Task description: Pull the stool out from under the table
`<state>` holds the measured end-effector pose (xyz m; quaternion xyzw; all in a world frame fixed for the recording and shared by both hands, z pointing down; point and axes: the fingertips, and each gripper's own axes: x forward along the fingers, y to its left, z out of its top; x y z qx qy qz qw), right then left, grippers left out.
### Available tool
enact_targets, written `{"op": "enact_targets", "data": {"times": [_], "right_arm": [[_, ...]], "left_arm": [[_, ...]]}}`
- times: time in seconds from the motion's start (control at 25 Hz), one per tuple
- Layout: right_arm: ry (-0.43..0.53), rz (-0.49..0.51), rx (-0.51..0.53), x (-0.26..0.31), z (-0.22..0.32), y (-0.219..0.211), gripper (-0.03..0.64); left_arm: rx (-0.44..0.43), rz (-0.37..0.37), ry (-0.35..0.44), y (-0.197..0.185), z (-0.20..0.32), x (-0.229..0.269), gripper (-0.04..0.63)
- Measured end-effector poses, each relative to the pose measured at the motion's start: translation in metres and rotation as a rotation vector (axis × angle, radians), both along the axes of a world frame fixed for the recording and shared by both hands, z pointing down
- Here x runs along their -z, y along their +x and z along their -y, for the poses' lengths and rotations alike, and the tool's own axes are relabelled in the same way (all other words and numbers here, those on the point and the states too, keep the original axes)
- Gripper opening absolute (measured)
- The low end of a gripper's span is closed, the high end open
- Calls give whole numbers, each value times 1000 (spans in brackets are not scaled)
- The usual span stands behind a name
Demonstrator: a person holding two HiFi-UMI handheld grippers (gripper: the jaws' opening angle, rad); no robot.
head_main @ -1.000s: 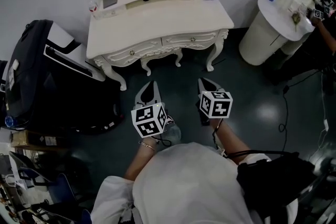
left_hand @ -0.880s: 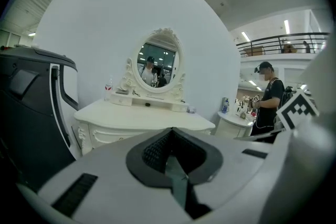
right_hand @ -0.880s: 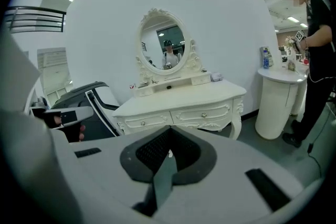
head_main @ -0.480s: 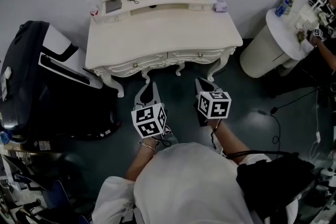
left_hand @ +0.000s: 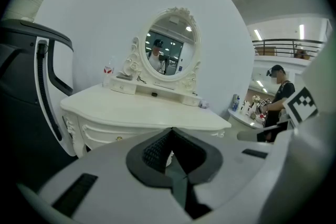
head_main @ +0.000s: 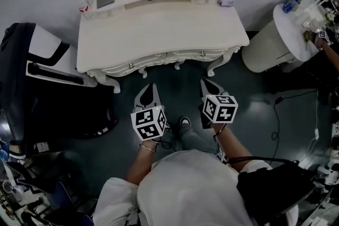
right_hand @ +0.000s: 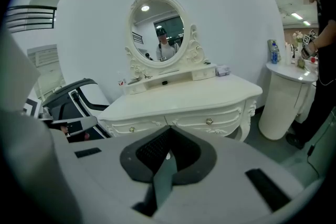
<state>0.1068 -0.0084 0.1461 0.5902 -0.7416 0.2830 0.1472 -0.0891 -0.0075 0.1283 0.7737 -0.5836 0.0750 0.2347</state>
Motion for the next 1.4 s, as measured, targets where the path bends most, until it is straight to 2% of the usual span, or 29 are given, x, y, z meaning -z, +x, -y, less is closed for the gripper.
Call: {"op": "enact_targets", "data": {"times": [0.52,0.8,1.0,1.4], "right_arm": [[-46,7,88,-28,36,7,-2],[-51,16,110,-68,58,14,-2],[-24,25,98,-145,84,15,-2],[32,60,44,-369,142,14,-2]], "left_arm": [[25,30,-60,20,19,-26,6],[49,-3,-69,28,36,-66,6],[52,-27,-46,36,60,-144,6],[54,-43,22,33,124,-358,6]]}}
